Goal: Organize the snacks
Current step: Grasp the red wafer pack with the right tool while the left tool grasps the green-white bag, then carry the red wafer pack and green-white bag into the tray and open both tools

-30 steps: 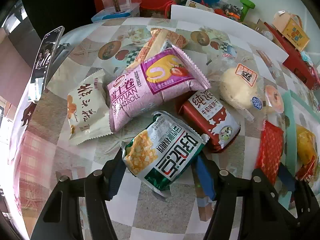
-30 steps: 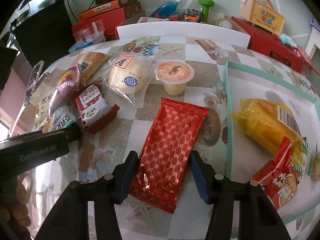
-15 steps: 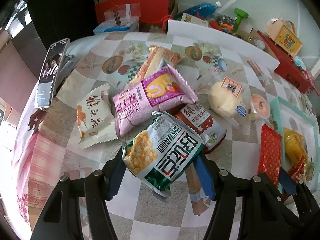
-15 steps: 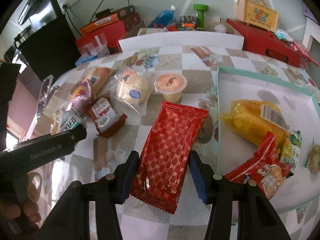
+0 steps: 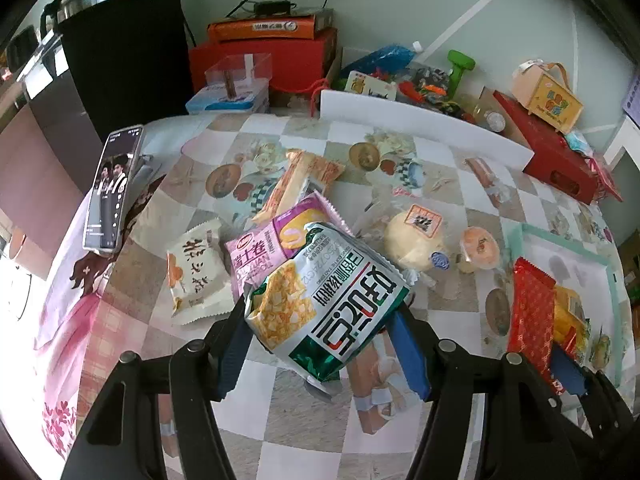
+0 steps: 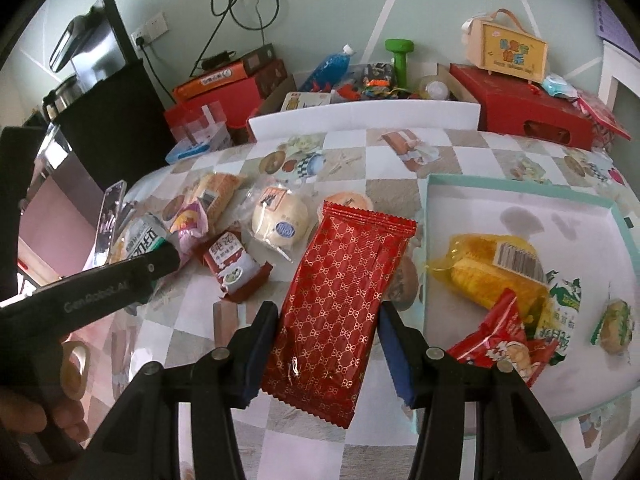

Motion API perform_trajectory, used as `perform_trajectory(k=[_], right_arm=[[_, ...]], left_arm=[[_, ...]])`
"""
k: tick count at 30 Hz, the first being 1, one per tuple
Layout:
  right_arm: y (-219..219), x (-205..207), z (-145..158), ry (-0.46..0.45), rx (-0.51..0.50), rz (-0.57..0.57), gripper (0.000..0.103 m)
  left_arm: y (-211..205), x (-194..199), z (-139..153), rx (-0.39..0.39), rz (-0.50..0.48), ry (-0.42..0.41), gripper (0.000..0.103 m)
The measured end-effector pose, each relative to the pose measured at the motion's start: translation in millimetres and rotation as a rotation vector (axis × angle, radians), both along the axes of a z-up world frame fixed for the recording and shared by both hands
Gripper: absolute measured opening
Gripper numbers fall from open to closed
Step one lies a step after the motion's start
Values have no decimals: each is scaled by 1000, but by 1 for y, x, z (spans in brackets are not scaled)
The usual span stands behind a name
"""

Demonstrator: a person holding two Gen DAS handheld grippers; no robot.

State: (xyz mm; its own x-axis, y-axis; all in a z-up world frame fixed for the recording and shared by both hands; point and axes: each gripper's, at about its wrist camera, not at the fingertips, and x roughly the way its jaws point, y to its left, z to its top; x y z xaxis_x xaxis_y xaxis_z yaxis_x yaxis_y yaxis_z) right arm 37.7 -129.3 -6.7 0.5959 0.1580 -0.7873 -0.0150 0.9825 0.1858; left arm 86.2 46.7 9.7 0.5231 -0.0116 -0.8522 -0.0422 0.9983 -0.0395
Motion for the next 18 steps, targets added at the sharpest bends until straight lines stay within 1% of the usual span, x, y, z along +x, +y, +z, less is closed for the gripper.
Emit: perform_trajectory(k=[3,7,13,18], right_arm=[[-9,-2,6,-16,7,-22,54],[-27,-3,15,-40,19,-69,54],[-69,-3,25,-64,43,-172,54],[-110,-6,28,-74,68,-269,54]], left_arm=[[-6,-1,5,1,-7,-16,67],[-19,-3,16,3,-41,-58,67],[-44,-5,24,-4,-107,-88,67],[-71,-8,27,33,-178,-109,67]])
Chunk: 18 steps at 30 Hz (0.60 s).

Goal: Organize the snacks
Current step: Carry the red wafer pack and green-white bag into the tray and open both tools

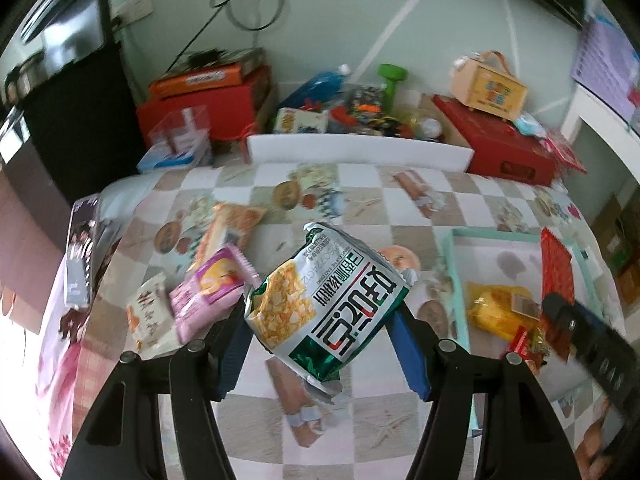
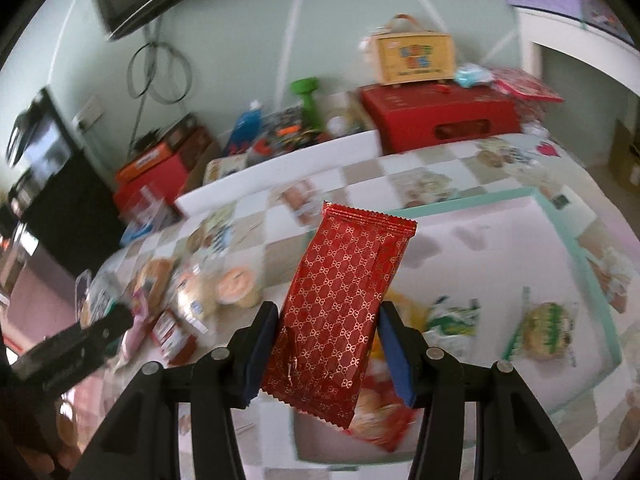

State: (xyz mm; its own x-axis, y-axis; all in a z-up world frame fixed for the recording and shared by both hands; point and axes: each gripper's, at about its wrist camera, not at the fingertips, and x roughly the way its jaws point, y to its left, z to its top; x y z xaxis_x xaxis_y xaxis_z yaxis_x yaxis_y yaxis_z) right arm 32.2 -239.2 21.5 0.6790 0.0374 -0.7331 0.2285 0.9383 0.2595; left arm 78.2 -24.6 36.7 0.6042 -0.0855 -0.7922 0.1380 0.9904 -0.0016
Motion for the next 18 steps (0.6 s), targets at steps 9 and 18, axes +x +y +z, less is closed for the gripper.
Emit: perform_trajectory(k=[9,18], right_arm=[[-76,-9,-4,-6,29,-185,54],[-128,-21,-22,19,74,-309,54]], left_arm=[[-65,1,-11,73,-142,8,67],[-147,12,-19,86,-305,50,67]])
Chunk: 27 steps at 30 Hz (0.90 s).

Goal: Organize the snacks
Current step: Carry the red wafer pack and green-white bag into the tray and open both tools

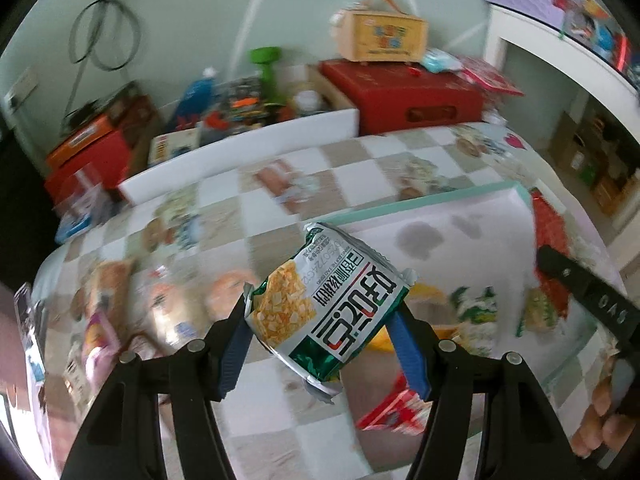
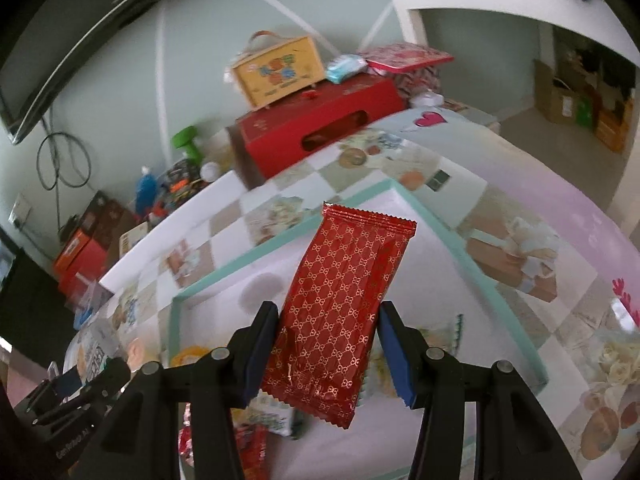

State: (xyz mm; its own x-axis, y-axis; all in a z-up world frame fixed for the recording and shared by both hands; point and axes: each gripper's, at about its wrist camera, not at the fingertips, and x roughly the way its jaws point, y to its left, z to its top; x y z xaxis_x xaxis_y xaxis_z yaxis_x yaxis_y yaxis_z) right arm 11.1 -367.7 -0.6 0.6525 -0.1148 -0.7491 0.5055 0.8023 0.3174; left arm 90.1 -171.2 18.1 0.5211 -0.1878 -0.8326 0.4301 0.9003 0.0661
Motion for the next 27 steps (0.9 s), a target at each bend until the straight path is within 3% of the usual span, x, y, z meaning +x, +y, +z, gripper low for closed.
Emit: perform_trajectory(k=[12,21,23,27], right_arm=[[-29,-2,-21,17,64,-51,54],[-29,2,-25,27,65,-37,54],[-27,3,-23,29,53,-36,54],[-24,4,-20,20,46,-22,54]], left_arm=[[-79,17,-21,19,-113,41,67],[-81,24,-31,-2,-84,78,71],[-77,24,-30,-12,-75,78,80],[-72,23,-22,-29,-71,61,82]])
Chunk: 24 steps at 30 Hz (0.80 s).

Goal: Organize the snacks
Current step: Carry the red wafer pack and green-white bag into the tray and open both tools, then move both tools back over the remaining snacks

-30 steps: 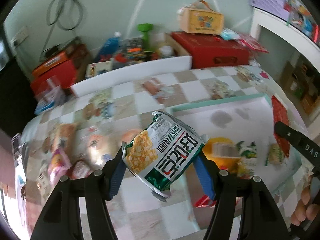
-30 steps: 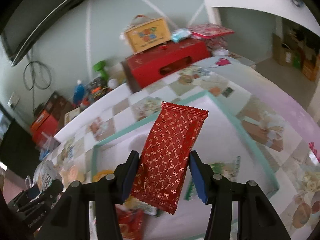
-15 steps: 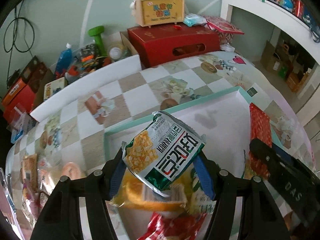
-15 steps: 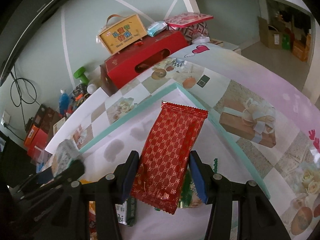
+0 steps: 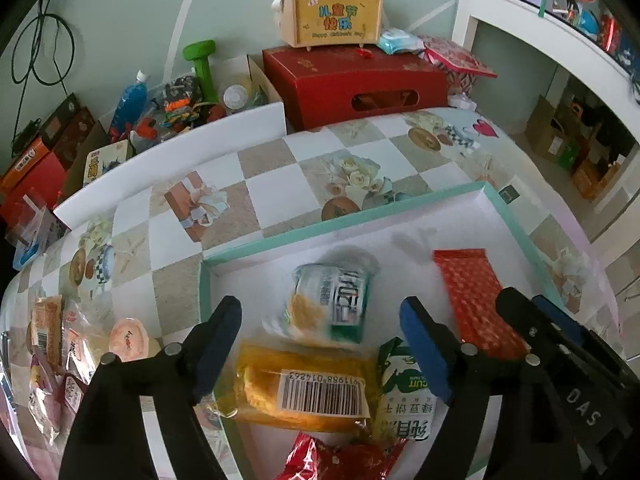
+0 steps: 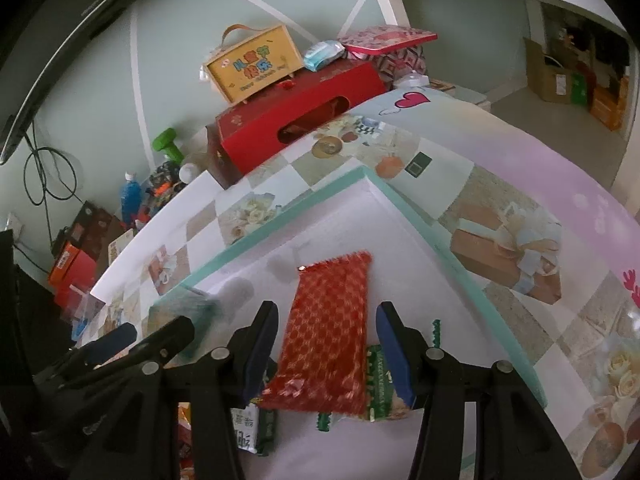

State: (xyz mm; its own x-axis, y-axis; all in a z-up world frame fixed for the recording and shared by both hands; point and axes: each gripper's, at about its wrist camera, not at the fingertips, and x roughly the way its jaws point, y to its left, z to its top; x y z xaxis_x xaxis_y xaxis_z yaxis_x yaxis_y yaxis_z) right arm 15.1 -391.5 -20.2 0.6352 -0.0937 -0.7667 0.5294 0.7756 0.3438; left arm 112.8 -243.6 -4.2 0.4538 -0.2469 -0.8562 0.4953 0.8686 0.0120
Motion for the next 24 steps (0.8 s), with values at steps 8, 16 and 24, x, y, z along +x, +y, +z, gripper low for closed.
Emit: perform_trajectory(k=[8,16,24], right_arm=[[3,4,0,19,-18,19,63],[11,11,0,22,-23,61,86],[19,15,5,15,-77,74,103]], left_arm=[[25,3,6,-18,92,-22,97],[68,4,8,-14,220,-52,103],[91,-1,10,-19,271,-97,103]])
